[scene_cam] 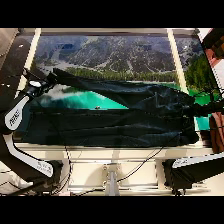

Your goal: Fold the clothes and pants, and hang the long-sleeved shirts on hangers.

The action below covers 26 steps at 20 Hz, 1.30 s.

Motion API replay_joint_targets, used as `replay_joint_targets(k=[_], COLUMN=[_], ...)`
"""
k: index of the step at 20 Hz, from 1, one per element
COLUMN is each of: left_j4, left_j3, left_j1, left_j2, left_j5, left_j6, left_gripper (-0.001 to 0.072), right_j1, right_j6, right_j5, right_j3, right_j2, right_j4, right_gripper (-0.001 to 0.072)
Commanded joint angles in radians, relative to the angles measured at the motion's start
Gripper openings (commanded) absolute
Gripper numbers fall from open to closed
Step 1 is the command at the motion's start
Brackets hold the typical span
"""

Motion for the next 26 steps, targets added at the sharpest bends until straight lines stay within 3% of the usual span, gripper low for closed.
replay_joint_targets(k=[1,5,8,12,15,16,19,21,24,26], left_j4=[-0.004,0.005,0.158,0.49,0.533,0.551,0.727,0.855,0.86,0.848], left_j3=[0.033,0.048,0.048,0.048,0.048,0.048,0.048,0.047,0.047,0.047], left_j1=[-0.011,-0.015,-0.014,-0.019,-0.014,-0.014,-0.016,-0.019,-0.017,-0.019], left_j2=[0.0,0.037,0.137,0.348,0.497,0.531,0.575,0.554,0.458,0.369], left_j5=[0.117,0.117,0.077,-0.1,-0.296,-0.378,-0.679,-0.801,-0.769,-0.667], left_j6=[0.001,0.038,0.09,0.126,0.111,0.069,-0.239,-0.322,-0.341,-0.341], left_gripper=[0.0059,0.0031,0.003,0.0028,0.0027,0.0027,0.0027,0.0027,0.0028,0.0029], right_j1=[0.0,0.0,0.0,0.0,0.0,0.0,0.0,0.0,0.0,0.0], right_j6=[0.001,0.003,0.006,0.006,0.007,0.007,0.006,0.006,0.005,0.005], right_j5=[0.004,0.006,0.021,0.029,0.038,0.047,0.053,0.052,0.037,0.034], right_j3=[0.0,0.0,0.0,0.0,0.0,0.0,0.0,0.0,0.0,0.0], right_j2=[0.0,0.0,0.0,0.0,0.0,0.0,0.0,0.0,0.0,0.0], right_j4=[-0.001,0.0,-0.001,0.0,0.0,0.0,0.0,-0.001,-0.001,-0.001], right_gripper=[0.0046,0.0046,0.0046,0.0046,0.0046,0.0046,0.0046,0.0046,0.0046,0.0046])
